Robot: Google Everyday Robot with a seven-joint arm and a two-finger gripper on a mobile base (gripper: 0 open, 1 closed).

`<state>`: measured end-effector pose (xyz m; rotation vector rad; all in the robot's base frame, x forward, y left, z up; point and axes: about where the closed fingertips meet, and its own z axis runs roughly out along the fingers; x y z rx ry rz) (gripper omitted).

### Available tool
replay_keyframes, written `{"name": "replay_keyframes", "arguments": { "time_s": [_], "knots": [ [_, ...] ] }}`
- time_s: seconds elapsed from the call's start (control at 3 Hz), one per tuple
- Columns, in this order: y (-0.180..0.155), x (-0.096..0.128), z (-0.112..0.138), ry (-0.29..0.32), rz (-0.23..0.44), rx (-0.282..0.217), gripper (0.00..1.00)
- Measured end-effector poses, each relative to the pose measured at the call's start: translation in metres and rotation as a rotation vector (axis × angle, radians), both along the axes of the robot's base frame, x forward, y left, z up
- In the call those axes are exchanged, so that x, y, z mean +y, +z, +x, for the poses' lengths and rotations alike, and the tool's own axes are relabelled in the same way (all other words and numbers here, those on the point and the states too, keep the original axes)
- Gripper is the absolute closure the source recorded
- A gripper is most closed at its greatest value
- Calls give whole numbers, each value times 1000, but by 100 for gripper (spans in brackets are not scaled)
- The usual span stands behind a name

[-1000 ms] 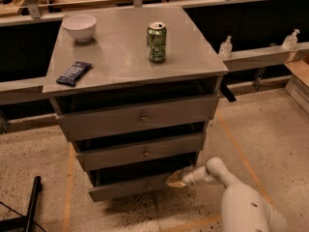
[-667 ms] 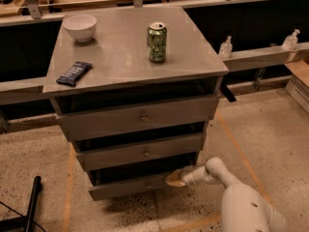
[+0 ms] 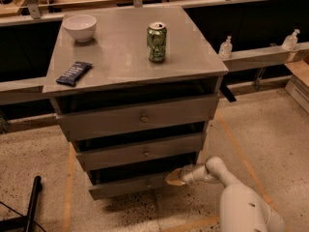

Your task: Close bottom drawer

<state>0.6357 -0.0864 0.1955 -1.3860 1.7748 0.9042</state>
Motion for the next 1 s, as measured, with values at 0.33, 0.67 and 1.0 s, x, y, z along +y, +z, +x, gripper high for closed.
{"name": "replay_keyframes", "arguments": {
  "time_s": [0.33,0.67,1.0],
  "knots": [
    [0,2,4,13,14,-29,100],
    [0,2,4,13,14,-29,100],
    [0,4,9,25,29,-58,100]
  ]
}}
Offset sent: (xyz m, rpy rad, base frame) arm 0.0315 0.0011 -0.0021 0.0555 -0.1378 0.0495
